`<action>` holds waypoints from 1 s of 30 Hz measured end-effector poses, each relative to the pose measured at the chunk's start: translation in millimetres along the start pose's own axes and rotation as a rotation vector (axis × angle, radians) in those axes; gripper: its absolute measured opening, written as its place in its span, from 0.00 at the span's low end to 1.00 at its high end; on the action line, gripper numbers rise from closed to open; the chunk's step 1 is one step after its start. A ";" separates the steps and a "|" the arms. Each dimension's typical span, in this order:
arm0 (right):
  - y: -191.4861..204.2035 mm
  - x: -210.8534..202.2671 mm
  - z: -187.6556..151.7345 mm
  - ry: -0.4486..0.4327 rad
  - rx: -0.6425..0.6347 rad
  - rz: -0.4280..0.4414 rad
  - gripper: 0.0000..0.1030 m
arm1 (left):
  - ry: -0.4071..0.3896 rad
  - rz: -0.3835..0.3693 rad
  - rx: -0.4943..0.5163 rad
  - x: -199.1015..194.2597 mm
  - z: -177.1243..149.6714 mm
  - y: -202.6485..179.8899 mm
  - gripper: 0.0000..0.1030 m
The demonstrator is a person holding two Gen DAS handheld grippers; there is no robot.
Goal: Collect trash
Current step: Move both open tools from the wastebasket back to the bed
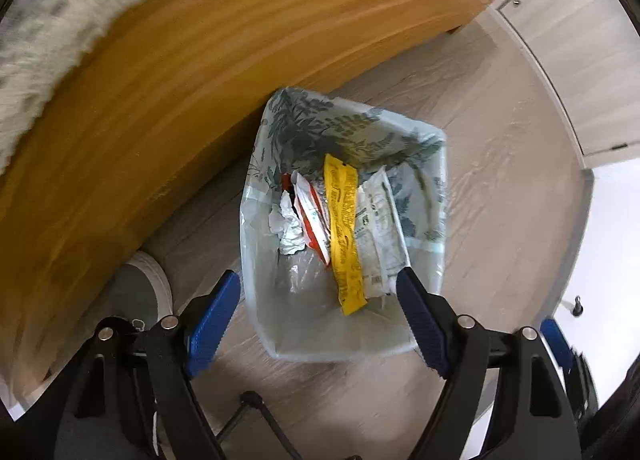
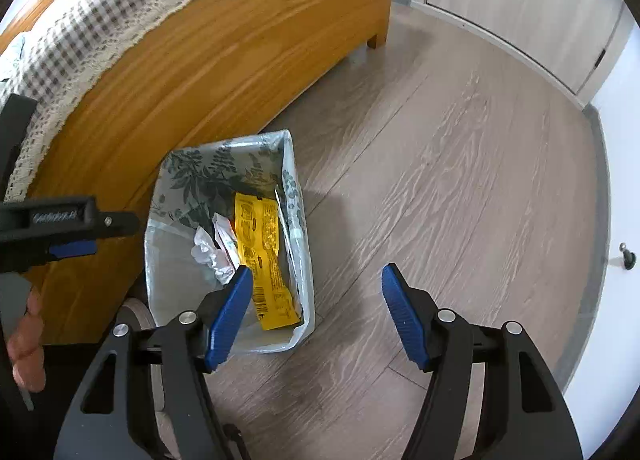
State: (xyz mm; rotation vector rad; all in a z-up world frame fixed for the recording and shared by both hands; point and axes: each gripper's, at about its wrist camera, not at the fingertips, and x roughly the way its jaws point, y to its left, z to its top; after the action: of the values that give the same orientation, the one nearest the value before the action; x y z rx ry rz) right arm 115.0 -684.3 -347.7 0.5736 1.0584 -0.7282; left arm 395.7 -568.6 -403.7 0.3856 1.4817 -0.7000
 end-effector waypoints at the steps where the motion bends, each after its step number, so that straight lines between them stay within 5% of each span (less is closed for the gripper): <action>1: 1.2 -3.7 1.0 -0.005 -0.003 -0.002 0.63 | -0.011 -0.003 0.011 -7.4 -4.3 -1.0 0.75; 15: 35.0 -84.6 18.1 -0.072 -0.111 -0.114 0.63 | -0.159 -0.073 -0.053 -88.5 -40.4 30.7 0.75; 20: 71.8 -120.7 23.4 -0.145 -0.205 -0.132 0.63 | -0.397 -0.123 -0.240 -159.9 -68.6 74.3 0.76; 25: 113.7 -156.4 32.0 -0.257 -0.242 -0.098 0.66 | -0.523 -0.183 -0.231 -229.5 -94.9 110.2 0.77; 30: 166.7 -192.0 45.8 -0.381 -0.243 -0.009 0.66 | -0.674 -0.153 -0.224 -296.7 -110.7 156.5 0.83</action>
State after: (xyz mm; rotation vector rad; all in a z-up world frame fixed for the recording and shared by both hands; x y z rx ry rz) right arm 210.8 -562.7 -140.8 0.2086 0.7785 -0.6727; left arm 426.5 -325.0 -149.7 -0.1371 0.9334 -0.6864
